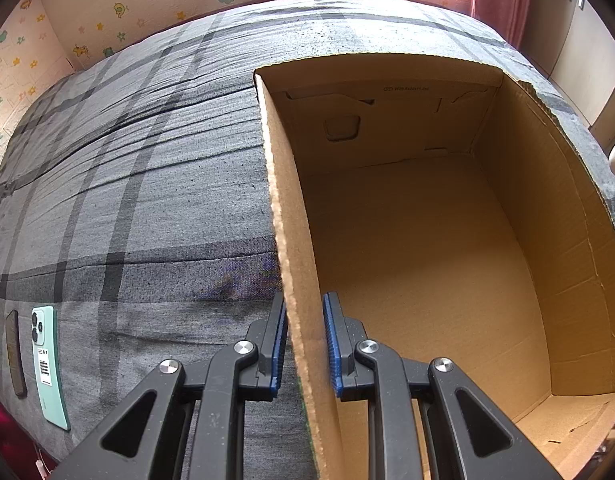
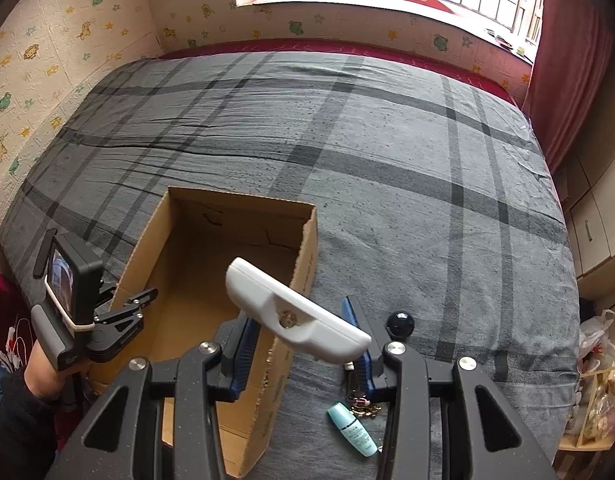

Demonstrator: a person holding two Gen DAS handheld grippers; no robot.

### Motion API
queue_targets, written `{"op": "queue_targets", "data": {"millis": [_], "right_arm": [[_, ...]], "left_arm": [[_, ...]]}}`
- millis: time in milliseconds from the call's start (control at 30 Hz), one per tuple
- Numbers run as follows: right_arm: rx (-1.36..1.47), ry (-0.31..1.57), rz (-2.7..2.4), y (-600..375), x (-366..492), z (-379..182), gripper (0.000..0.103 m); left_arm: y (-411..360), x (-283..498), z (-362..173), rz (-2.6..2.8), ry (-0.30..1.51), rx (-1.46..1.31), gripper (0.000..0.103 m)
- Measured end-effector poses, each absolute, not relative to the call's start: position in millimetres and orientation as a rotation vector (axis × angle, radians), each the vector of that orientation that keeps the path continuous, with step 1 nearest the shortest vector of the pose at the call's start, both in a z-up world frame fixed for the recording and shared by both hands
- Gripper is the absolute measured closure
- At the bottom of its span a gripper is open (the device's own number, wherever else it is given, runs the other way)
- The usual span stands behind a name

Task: Organize rigid objects
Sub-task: 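Carry the white remote with the right gripper over the box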

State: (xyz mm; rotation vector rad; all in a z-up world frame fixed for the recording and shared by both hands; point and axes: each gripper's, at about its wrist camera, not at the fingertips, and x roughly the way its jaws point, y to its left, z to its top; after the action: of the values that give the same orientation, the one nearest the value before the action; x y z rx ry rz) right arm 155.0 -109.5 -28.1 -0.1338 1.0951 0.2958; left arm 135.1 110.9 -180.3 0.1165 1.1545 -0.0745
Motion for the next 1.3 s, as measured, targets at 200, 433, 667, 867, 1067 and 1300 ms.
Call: {"op": "queue_targets", "data": {"millis": [200,433,667,867,1067,1300], "right_arm": [[-0.155,1.106,0.365,-72.1,154.1,-31.3,0.058],[-0.190,1.145,0.430,-33.2,151.3,-48.4,0.059],[-0.214,1.217,0.467,-3.3,151.6,-83.6,0.058],[-0.223,1.279,0.486,17.1,153.1,-115.6,0.058],[-0.225,1.327,0.483,28.4,161.7,-139.4,0.058],[-0.218,1.367,0.479,32.2,171.3,-158.6,0.058]], "left_arm": [[109.7,135.0,-180.4,-0.072,1.154,0.120,0.083],[109.0,134.8,-180.1,-0.069,1.154,0.120,0.083],[109.1,134.8,-180.0,-0.069,1.154,0.120,0.083],[105.7,134.4,-179.7,-0.065,1.151,0.126,0.083],[105.6,134.6,-179.6,-0.063,1.151,0.126,0.083],[107.0,134.3,-178.6,-0.063,1.150,0.117,0.083]]}}
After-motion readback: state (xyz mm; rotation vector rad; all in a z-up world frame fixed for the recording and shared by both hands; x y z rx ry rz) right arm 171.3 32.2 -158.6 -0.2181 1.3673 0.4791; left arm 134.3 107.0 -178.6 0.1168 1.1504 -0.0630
